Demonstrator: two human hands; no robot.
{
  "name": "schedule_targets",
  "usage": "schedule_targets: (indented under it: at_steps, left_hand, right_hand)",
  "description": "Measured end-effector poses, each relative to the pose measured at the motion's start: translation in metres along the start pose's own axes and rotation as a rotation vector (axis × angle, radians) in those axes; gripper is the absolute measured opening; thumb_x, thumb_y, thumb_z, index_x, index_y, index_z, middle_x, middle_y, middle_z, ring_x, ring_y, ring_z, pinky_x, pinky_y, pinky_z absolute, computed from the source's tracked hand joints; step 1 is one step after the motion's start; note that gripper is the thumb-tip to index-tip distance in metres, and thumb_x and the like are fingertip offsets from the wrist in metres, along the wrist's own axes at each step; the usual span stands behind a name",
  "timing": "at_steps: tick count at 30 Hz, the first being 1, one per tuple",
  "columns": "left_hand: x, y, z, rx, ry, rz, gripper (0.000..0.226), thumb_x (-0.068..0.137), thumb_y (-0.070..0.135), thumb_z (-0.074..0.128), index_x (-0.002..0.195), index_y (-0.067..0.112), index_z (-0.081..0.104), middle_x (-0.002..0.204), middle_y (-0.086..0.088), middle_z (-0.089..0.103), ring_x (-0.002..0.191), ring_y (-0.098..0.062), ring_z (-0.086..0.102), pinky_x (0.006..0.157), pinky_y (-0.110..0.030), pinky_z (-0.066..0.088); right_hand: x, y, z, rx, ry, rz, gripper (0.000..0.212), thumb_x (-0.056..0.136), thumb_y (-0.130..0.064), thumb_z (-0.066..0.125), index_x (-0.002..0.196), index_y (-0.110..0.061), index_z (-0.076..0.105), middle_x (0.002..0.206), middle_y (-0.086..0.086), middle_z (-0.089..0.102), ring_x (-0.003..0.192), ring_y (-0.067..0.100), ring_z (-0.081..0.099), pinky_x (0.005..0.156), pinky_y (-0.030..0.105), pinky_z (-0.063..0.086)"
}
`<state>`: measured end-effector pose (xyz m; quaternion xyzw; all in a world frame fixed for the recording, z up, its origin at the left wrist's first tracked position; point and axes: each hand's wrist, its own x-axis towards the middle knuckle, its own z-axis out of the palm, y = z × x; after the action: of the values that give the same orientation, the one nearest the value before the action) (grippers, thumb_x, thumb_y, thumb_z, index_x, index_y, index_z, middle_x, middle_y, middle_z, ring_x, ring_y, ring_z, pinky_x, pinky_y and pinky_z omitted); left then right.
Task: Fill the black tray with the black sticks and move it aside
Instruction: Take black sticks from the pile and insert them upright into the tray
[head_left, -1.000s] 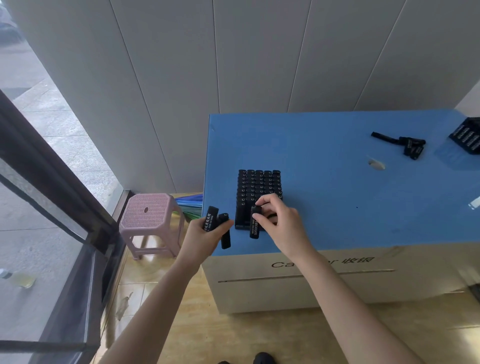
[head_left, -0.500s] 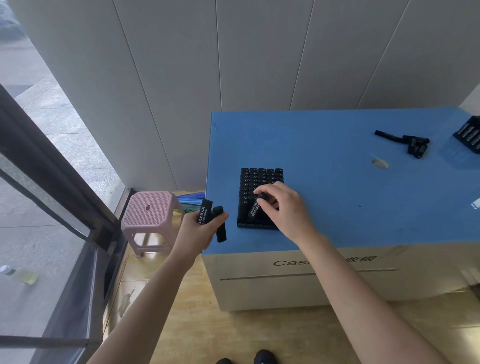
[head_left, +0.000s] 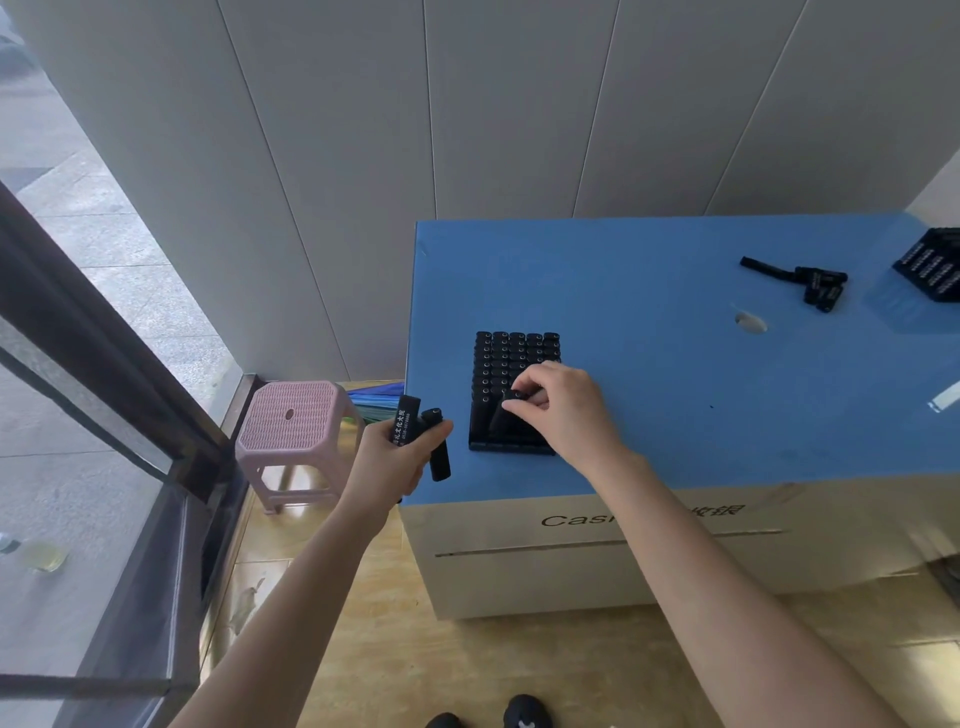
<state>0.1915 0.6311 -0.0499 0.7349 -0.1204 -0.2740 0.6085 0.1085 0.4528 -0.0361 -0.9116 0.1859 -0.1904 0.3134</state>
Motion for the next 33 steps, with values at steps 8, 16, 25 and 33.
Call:
schedule_targets:
  at_steps: [8, 16, 25, 33]
  left_hand:
    - [-0.001, 0.000, -0.003, -0.030, -0.002, 0.004, 0.025, 0.085, 0.019, 0.067, 0.068, 0.006, 0.053, 0.050, -0.003, 0.041, 0.035, -0.006, 0.034, 0.037, -0.017, 0.030]
    - [0.000, 0.001, -0.005, -0.143, -0.034, -0.046, 0.021, 0.085, 0.018, 0.066, 0.073, 0.005, 0.054, 0.050, -0.002, 0.044, 0.034, -0.006, 0.036, 0.036, -0.018, 0.032]
    - [-0.001, 0.003, 0.001, -0.042, -0.133, 0.006, 0.023, 0.084, 0.015, 0.067, 0.069, 0.004, 0.054, 0.045, -0.001, 0.042, 0.034, -0.009, 0.033, 0.037, -0.020, 0.031]
    - [-0.005, 0.004, 0.015, 0.020, -0.299, -0.019, 0.015, 0.086, 0.011, 0.065, 0.076, 0.003, 0.057, 0.045, 0.000, 0.040, 0.036, -0.009, 0.033, 0.038, -0.019, 0.031]
  right_hand:
    - [-0.006, 0.007, 0.018, -0.035, 0.059, -0.098, 0.012, 0.080, -0.014, 0.070, 0.087, -0.009, 0.062, 0.083, 0.000, 0.068, 0.068, 0.012, 0.062, 0.069, 0.028, 0.054]
    - [-0.006, 0.008, 0.022, -0.241, 0.140, -0.225, 0.007, 0.080, -0.017, 0.070, 0.078, -0.011, 0.068, 0.084, -0.001, 0.059, 0.071, 0.015, 0.058, 0.051, 0.023, 0.041]
    - [-0.032, -0.024, 0.028, 0.336, -0.049, -0.010, 0.028, 0.090, -0.020, 0.059, 0.117, -0.017, 0.063, 0.099, -0.007, 0.062, 0.077, 0.008, 0.061, 0.069, 0.021, 0.053]
    - [-0.027, -0.021, 0.013, 0.360, -0.166, 0.012, 0.017, 0.082, -0.010, 0.068, 0.098, -0.013, 0.072, 0.090, -0.001, 0.071, 0.081, 0.009, 0.066, 0.079, 0.024, 0.055]
